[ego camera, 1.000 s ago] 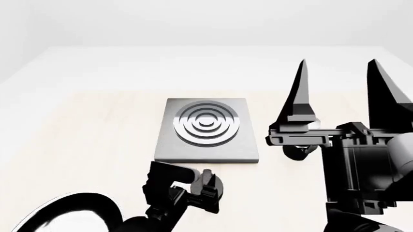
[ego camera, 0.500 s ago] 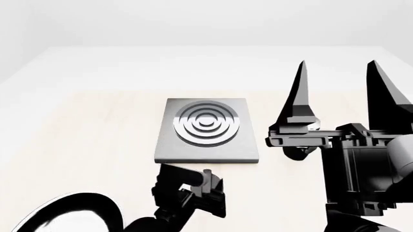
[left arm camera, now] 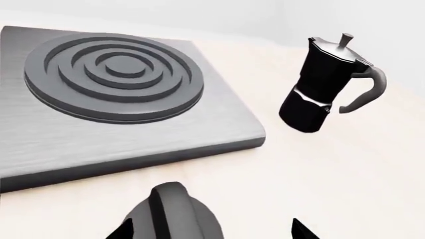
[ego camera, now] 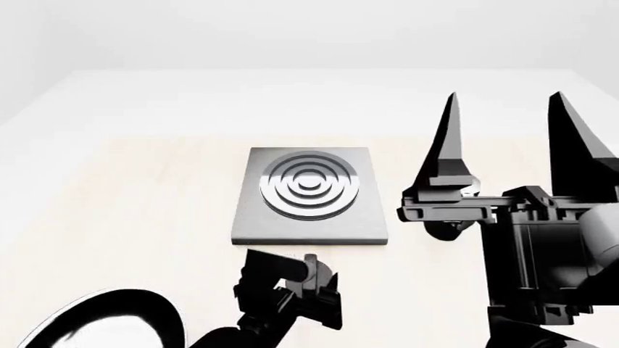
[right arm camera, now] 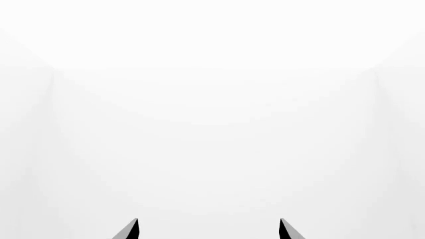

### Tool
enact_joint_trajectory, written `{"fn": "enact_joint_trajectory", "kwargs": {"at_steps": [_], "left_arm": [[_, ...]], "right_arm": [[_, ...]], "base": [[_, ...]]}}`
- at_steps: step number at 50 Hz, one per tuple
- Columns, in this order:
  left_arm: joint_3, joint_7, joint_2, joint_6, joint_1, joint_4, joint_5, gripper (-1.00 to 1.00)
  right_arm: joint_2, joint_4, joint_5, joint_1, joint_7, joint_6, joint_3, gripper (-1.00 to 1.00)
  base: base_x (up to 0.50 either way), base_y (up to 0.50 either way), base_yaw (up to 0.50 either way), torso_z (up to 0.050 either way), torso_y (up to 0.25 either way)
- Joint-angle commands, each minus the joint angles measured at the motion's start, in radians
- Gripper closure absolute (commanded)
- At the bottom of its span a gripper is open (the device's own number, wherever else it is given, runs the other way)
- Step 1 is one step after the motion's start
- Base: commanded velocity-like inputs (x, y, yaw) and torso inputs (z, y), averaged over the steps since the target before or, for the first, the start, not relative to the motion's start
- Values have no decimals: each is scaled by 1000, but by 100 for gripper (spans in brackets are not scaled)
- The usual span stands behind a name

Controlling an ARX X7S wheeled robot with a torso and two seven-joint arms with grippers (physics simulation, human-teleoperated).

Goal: Turn on the stove and put the moka pot on it.

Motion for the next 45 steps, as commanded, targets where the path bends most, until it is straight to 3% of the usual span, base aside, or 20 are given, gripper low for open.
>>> {"fn": "enact_joint_trajectory", "kwargs": {"at_steps": [1,45], "left_arm": [[11,-5,-3,27,-6,-50,-11,-100],[85,-11,-6,98,-55,-201,-29,-100]], "right_arm": [[8,-4,4,-2,10,-5,-6,-100],[34,2,19,-2,37,-24,-28,-100]], "base": [[0,0,0,0,0],[0,0,0,0,0]]}}
